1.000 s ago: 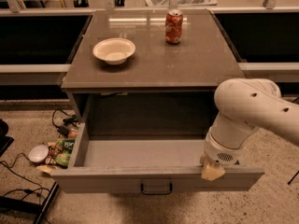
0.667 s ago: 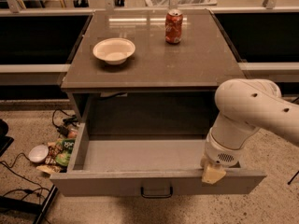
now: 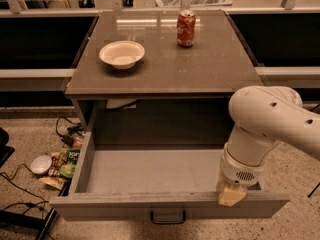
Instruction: Open top drawer
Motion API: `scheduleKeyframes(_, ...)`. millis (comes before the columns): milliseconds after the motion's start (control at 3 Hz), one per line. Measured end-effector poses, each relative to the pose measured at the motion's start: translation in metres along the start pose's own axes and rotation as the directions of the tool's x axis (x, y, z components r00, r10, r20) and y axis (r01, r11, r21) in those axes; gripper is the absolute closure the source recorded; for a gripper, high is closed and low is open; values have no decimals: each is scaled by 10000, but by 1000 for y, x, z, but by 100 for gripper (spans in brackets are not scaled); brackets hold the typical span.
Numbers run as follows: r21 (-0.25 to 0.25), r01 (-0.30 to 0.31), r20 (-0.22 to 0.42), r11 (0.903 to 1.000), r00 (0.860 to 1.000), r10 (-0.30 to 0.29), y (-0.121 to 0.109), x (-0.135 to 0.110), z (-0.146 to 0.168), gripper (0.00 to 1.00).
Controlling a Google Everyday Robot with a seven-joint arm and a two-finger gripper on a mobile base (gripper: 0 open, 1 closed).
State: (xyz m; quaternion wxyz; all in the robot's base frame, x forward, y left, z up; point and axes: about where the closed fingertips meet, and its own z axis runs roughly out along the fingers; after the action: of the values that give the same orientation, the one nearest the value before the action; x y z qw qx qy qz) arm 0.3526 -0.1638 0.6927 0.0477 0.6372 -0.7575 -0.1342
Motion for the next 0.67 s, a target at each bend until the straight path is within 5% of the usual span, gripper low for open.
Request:
scheduleKeyframes(333,-199,141,-9,9997,9999,-142,7,1,2,100)
scheduleKeyframes(667,-432,167,119,9989,9998,-162,6,1,5,83)
